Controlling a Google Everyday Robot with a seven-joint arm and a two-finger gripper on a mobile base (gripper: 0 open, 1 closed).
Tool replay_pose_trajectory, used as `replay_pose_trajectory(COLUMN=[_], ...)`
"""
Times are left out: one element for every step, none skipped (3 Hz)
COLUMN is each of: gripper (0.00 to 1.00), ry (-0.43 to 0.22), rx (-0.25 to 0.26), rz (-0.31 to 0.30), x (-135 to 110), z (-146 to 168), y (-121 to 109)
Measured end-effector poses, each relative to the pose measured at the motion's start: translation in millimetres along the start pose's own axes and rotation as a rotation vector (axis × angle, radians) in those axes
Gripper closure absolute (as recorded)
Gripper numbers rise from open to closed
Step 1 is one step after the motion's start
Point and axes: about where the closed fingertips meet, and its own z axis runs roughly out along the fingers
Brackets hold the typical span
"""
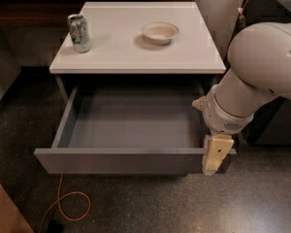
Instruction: Close top drawer
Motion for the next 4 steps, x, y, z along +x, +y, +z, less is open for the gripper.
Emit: replay_pose_trajectory(gripper=[0.00,0.00,0.02,0.24], ry=[-0.002,0.005,-0.009,-0.030], rx=[0.001,-0.016,-0.030,-0.036], rz=[0.000,-0.018,-0.055,-0.087], x=[-0.1,-3.3,-9.4,-16.0], z=[-0.2,19.8,50.5,65.7], y=[0.2,2.7,7.3,9.0])
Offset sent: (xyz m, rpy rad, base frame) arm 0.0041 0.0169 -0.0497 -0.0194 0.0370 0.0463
